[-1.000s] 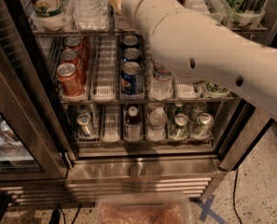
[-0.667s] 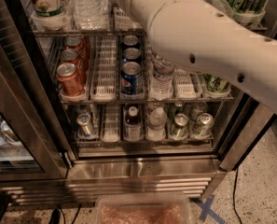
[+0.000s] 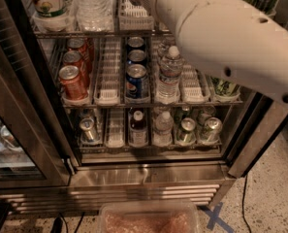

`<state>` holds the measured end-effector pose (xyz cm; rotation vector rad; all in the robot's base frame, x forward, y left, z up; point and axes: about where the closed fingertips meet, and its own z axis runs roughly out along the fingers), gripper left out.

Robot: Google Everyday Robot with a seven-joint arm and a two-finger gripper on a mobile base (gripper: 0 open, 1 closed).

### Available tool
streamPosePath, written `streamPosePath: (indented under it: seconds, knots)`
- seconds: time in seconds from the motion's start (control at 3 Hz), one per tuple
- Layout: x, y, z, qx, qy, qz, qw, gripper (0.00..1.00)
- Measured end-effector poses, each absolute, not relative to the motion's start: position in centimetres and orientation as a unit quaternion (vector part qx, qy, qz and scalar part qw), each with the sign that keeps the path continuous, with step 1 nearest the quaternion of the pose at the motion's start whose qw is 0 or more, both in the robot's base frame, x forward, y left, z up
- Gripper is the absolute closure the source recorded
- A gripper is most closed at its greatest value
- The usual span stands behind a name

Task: Pick blue plastic bottle from top shelf of fridge

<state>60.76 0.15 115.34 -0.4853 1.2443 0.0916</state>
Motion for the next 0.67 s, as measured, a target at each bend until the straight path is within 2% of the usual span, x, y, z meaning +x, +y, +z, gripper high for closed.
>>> streamPosePath:
  seconds: [0.33,0.67]
  knots:
    - [58.0,-3.0,112.4,-0.228,0.621,0.022,0.75,1.0]
    - [54.8,-4.0,109.2,-0.241,0.669,0.033,0.702,1.0]
